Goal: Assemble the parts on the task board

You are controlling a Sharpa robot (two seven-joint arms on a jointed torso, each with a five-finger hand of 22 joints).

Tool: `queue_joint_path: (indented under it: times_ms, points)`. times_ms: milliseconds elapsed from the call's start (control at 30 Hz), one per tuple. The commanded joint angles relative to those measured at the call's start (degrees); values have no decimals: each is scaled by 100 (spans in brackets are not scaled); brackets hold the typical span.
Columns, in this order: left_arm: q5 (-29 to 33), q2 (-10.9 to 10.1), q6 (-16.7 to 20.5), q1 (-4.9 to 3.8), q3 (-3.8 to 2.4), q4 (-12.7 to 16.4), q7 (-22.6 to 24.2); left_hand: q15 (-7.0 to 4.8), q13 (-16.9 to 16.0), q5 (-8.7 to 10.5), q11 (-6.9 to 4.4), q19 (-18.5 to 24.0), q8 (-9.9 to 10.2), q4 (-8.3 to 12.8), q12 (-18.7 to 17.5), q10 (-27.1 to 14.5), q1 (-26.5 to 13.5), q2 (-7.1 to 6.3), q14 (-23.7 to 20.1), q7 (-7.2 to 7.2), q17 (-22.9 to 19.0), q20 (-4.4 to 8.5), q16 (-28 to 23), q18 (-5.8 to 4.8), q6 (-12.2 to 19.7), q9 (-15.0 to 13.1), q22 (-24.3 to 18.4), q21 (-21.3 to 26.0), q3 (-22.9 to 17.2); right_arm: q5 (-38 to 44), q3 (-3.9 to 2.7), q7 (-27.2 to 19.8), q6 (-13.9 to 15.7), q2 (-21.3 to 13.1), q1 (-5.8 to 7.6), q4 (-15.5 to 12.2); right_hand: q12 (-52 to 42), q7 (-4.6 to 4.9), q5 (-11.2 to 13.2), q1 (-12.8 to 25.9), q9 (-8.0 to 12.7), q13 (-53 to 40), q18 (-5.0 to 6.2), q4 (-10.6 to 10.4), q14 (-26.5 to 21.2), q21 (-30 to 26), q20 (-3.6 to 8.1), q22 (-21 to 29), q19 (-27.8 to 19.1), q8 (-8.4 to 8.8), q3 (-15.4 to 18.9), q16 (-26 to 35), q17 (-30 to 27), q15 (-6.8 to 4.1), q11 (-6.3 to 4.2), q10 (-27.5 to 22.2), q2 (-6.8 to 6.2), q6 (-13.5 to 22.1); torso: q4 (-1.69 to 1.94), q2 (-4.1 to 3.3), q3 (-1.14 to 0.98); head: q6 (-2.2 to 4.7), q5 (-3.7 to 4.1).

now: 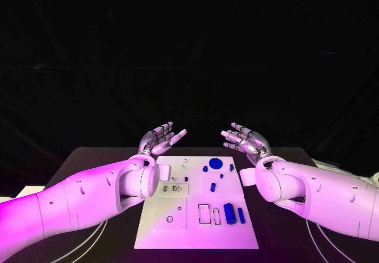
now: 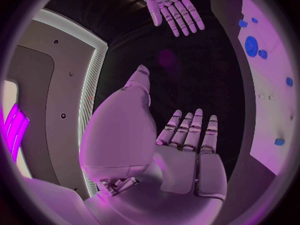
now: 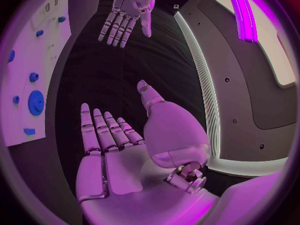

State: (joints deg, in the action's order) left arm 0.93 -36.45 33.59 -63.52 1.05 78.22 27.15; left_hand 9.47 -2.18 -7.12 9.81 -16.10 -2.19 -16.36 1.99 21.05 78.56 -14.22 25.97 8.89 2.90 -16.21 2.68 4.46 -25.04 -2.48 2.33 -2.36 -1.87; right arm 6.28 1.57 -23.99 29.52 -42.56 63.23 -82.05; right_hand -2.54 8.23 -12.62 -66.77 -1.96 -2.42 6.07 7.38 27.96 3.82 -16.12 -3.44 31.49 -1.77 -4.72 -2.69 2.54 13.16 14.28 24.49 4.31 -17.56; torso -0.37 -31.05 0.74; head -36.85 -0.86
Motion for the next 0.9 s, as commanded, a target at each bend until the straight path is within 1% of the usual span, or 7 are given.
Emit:
queue_joint_path:
  times_ms: [33,133,233,333,367,400,900]
  points:
    - [28,24,-510,-17,-1,-33,-44,158,-27,-27,93,-666,-52,-74,50,321,292,122,925,350,104,-49,191,230,-239,-21,88,-163,-77,684,19,419,-1275,43,47,129,-434,630,305,-712,-187,-178,413,354,2459,467,-26,-189,1395,-333,-103,-459,173,-273,-203,2471,124,-1810,-1,0,1,0,-1]
    - [28,24,-510,-17,-1,-33,-44,230,-64,9,222,-1545,-91,-62,114,855,320,316,1769,441,180,-47,369,412,-546,-44,201,-377,-230,848,40,532,-1608,75,89,239,-512,498,375,-835,-263,-126,458,534,3076,665,106,-225,1853,-525,-236,-545,136,-463,-401,3094,137,-3112,-1,0,1,0,-1]
    - [28,24,-510,-17,-1,-33,-44,196,-114,39,346,-2305,-139,-32,212,1750,331,553,2283,433,201,-32,499,467,-1000,-73,289,-605,-374,953,53,604,-1820,94,116,309,-437,438,390,-815,-214,-109,462,651,3390,747,208,-216,2094,-475,-385,-503,111,-562,-473,3382,144,-3415,-1,0,1,0,-1]
    - [28,24,-510,-17,-1,-33,-44,-7,-210,78,171,-3024,-373,89,536,3018,351,812,2981,480,306,39,763,601,-2163,-182,417,-935,-451,1000,59,636,-1916,103,128,341,-336,404,387,-730,-184,-108,459,743,3640,815,296,-208,2286,-402,-531,-450,113,-633,-524,3591,128,-3598,-1,0,1,0,-1]
    - [28,24,-510,-17,-1,-33,-44,-24,-202,78,158,-3092,-382,108,547,3071,349,829,3039,470,313,54,773,605,-2255,-183,424,-959,-447,1002,59,637,-1920,104,129,343,-316,398,390,-713,-181,-109,458,758,3675,821,304,-205,2308,-386,-554,-438,114,-645,-523,3617,122,-3619,-1,0,1,0,-1]
    - [132,-60,-692,12,1,-34,103,-56,-196,79,129,-3183,-400,137,569,3159,343,853,3135,458,331,74,796,607,-2381,-185,434,-990,-441,2819,39,702,-921,-90,198,468,-289,393,393,-687,-180,-110,457,779,3730,836,320,-202,2347,-365,-589,-423,115,-662,-530,3659,111,-3652,51,-84,-3,-58,51]
    - [101,-542,-809,-24,-5,573,-40,-402,-205,82,-148,-4153,-496,489,649,4102,322,1066,4170,260,793,424,978,606,-3157,-157,542,-1285,-385,4927,-30,1425,-990,-187,393,412,-170,225,408,-535,-199,-146,447,890,4887,1434,728,-418,3202,-241,-875,-562,309,-1029,-766,4419,-100,-4086,132,-407,20,48,159]
